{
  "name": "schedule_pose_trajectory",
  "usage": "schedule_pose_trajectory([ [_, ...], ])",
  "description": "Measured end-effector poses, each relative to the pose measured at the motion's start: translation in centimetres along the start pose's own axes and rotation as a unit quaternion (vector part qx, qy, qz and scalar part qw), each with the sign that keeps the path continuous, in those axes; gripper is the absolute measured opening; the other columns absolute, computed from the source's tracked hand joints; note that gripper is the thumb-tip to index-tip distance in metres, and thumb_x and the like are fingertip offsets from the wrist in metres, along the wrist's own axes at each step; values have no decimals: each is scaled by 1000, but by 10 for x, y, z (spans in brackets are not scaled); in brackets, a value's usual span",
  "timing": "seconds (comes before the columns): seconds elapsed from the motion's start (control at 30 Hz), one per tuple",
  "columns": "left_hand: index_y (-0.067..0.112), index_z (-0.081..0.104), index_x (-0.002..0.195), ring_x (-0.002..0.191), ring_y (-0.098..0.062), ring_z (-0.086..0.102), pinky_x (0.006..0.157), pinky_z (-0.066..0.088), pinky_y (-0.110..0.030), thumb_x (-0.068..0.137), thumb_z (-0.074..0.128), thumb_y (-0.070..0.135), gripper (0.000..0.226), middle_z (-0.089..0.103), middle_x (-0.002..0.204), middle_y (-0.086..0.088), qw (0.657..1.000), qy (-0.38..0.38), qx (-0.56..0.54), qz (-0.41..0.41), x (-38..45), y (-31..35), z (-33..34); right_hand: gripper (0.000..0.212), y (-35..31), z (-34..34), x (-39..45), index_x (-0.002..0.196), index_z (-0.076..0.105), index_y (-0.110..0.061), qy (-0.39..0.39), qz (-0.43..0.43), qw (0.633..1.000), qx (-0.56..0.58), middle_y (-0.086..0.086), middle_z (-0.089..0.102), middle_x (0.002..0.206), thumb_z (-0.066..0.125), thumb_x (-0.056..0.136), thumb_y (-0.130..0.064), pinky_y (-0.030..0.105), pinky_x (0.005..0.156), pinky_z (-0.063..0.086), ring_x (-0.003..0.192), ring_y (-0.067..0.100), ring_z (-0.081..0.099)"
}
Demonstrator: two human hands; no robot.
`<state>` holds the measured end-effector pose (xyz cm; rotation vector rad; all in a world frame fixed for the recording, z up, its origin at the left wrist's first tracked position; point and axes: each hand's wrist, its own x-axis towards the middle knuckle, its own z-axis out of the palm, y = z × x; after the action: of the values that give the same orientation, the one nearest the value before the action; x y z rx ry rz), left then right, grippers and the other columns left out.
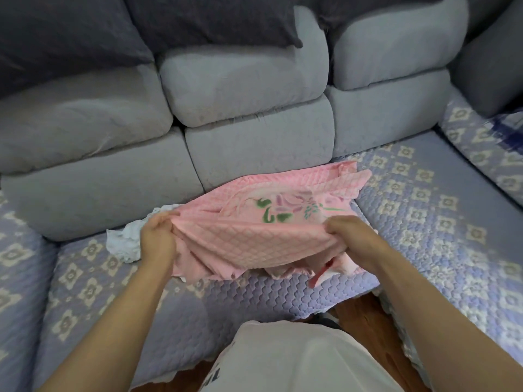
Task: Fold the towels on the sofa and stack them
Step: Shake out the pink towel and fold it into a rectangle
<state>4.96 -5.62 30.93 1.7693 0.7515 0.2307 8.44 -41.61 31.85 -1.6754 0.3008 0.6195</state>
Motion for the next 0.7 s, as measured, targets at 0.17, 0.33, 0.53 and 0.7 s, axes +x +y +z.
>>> schedule_pose_trajectory([
  [0.17,39,64,106,73,-6,61,70,48,-30,88,60,51,22,66,85,12,912,-250,243,216,-37,81,49,24,-59,37,-26,73,68,-12,-107,-127,974,-156,-5,58,67,59,95,-12,30,65,40,63,13,53],
  [0.33,31,67,94,76,-4,60,72,52,-36,76,64,64,37,67,82,11,824,-366,317,294,-73,116,76,13,-88,39,-35,88,78,-15,-86,-186,958,-202,1,74,82,65,91,-12,32,70,47,74,9,60],
  [0.53,22,51,60,65,-21,54,51,33,-32,93,59,44,41,53,61,3,742,-363,455,333,-81,156,91,10,-70,23,-38,97,70,-5,-22,-213,973,-86,8,73,87,72,88,-4,19,67,49,73,9,62],
  [0.7,25,49,63,77,-33,57,63,43,-36,96,56,42,39,43,56,3,767,-297,393,411,-92,193,92,28,-29,23,-39,76,58,-28,127,-240,936,-224,-13,59,74,63,78,-1,14,64,38,69,5,53],
])
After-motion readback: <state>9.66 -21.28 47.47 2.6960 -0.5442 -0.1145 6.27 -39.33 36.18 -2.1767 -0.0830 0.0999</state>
